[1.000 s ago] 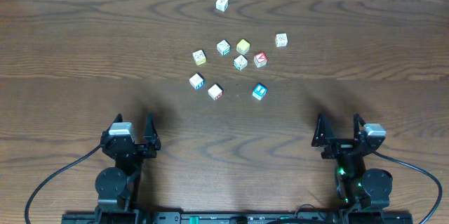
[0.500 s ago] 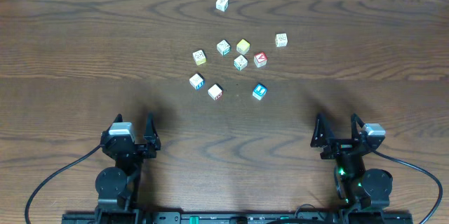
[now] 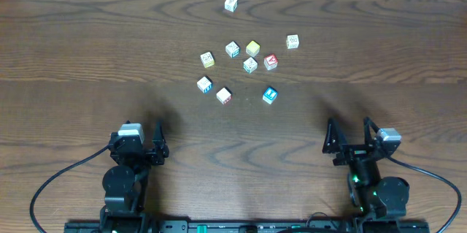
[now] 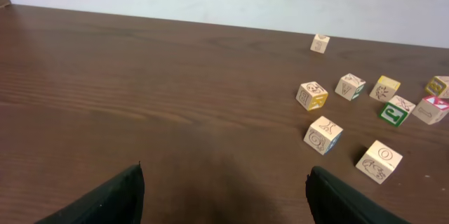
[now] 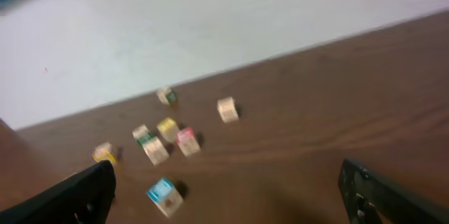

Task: Lift 4 blocks
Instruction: 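Swing the right gripper forward toward the white block at top right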

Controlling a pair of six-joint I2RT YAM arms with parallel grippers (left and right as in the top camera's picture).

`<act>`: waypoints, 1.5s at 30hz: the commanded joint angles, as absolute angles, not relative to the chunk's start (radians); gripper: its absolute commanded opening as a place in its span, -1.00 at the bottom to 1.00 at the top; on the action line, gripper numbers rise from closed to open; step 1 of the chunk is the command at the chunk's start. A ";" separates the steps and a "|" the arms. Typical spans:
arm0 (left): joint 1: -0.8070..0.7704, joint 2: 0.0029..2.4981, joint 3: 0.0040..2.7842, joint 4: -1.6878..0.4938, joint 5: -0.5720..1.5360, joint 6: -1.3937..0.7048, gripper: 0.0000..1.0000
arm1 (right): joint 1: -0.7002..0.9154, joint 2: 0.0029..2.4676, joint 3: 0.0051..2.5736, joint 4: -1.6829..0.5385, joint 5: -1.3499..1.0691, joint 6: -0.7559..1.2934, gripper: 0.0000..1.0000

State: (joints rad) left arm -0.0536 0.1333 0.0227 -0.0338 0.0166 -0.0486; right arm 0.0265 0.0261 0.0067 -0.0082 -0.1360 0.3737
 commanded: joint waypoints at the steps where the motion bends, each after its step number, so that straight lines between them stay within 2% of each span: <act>1: -0.056 0.134 0.004 -0.067 0.007 -0.039 0.49 | 0.024 0.027 0.006 0.059 -0.238 0.385 0.99; 9: -0.056 0.134 0.004 -0.066 0.007 -0.039 0.49 | 0.024 0.055 0.007 0.099 -0.279 0.362 0.99; 15: -0.056 0.134 0.004 -0.067 0.008 -0.039 0.49 | 0.024 0.218 0.061 0.173 -0.294 0.337 0.99; 21: -0.056 0.134 0.004 -0.067 0.007 -0.039 0.49 | 0.024 0.549 0.244 0.183 -0.343 0.239 0.99; 28: -0.056 0.134 0.004 -0.071 0.007 -0.039 0.49 | 0.024 0.989 0.525 0.164 -0.522 0.193 0.99; 32: -0.056 0.134 0.004 -0.071 0.007 -0.039 0.49 | 0.024 1.167 0.690 0.048 -0.597 0.206 0.99; 38: -0.056 0.135 0.004 -0.071 0.007 -0.039 0.49 | 0.024 1.298 0.939 -0.380 -0.510 0.169 0.98; 42: -0.056 0.135 0.004 -0.071 0.007 -0.039 0.49 | 0.024 1.298 0.964 -0.457 -0.375 0.167 0.98; 45: -0.056 0.135 0.004 -0.071 0.007 -0.039 0.49 | 0.024 1.301 0.950 -0.470 -0.366 0.167 0.98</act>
